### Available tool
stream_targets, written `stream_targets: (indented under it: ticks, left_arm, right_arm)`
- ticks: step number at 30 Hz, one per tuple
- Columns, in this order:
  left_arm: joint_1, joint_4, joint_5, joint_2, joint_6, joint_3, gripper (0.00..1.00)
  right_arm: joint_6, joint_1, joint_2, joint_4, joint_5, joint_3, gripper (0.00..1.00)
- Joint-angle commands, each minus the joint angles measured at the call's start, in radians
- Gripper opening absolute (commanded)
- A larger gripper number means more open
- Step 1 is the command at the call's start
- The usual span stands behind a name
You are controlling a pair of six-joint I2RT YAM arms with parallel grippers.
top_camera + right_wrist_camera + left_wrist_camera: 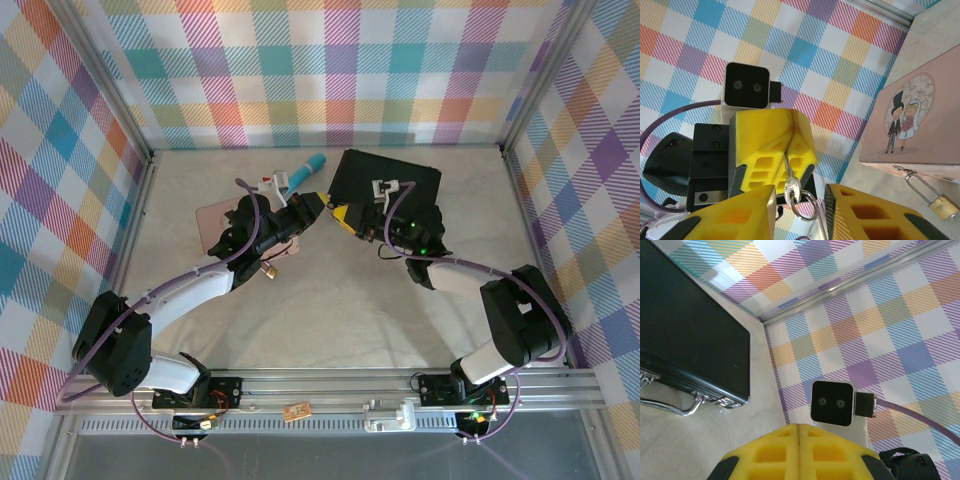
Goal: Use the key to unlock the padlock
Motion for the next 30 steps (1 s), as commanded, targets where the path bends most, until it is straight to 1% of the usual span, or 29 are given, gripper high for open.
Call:
stream_targets:
  ticks: [1, 6, 13, 20, 25, 28, 30]
  left_arm:
    - [-0.007, 0.038, -0.014, -0.032, 0.003, -0.018, 0.0]
    - [-0.009, 0.038, -0.021, -0.037, 0.003, -0.024, 0.0]
    - [-0.009, 0.039, -0.027, -0.037, 0.003, -0.028, 0.0]
    - [-0.012, 0.042, -0.027, -0.037, 0.002, -0.029, 0.0]
    - [-0.015, 0.045, -0.028, -0.036, 0.001, -0.03, 0.0]
    - [-0.018, 0.048, -0.03, -0.036, -0.001, -0.032, 0.0]
    - [-0.018, 0.049, -0.033, -0.038, 0.0, -0.033, 0.0]
  right_arm:
    - [0.027, 0.013, 0.023, 0.076, 0.005, 0.03, 0.32]
    - [0.04, 0.023, 0.036, 0.101, 0.008, 0.03, 0.31]
    - [0.041, 0.031, 0.036, 0.103, 0.007, 0.035, 0.28]
    - [0.048, 0.031, 0.048, 0.119, 0.01, 0.042, 0.2]
    - [0.06, 0.033, 0.065, 0.138, 0.011, 0.055, 0.18]
    - [0.069, 0.035, 0.077, 0.151, 0.008, 0.064, 0.13]
    - [0.072, 0.034, 0.081, 0.161, 0.011, 0.062, 0.06]
